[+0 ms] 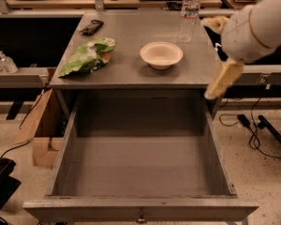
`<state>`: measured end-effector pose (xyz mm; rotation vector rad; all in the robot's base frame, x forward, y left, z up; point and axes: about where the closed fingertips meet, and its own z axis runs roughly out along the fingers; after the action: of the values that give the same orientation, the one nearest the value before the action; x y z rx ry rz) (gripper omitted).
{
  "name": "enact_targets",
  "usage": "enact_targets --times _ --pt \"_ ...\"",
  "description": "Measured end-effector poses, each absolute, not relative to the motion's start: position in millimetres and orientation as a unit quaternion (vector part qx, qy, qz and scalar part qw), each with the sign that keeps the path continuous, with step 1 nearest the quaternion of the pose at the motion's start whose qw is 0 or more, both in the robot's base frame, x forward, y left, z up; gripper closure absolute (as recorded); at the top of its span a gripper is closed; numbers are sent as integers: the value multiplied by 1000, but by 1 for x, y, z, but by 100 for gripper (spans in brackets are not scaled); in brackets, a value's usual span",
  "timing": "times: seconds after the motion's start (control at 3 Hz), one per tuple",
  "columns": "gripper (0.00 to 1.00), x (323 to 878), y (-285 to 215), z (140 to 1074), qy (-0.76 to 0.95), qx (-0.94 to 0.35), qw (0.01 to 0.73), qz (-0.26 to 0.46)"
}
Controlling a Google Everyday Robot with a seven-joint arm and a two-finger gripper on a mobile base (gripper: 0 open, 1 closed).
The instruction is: Place green rice chip bag into top drawer
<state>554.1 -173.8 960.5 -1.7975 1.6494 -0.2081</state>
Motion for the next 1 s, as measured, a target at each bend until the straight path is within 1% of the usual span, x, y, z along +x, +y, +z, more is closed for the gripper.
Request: enact_targets --times 0.33,0.67,1.0 --pt "0 629 -129 1005 535 -711 443 -111" --pt "0 638 -133 1024 502 -722 455 -141" --pt "0 638 -133 1024 502 -722 455 -141"
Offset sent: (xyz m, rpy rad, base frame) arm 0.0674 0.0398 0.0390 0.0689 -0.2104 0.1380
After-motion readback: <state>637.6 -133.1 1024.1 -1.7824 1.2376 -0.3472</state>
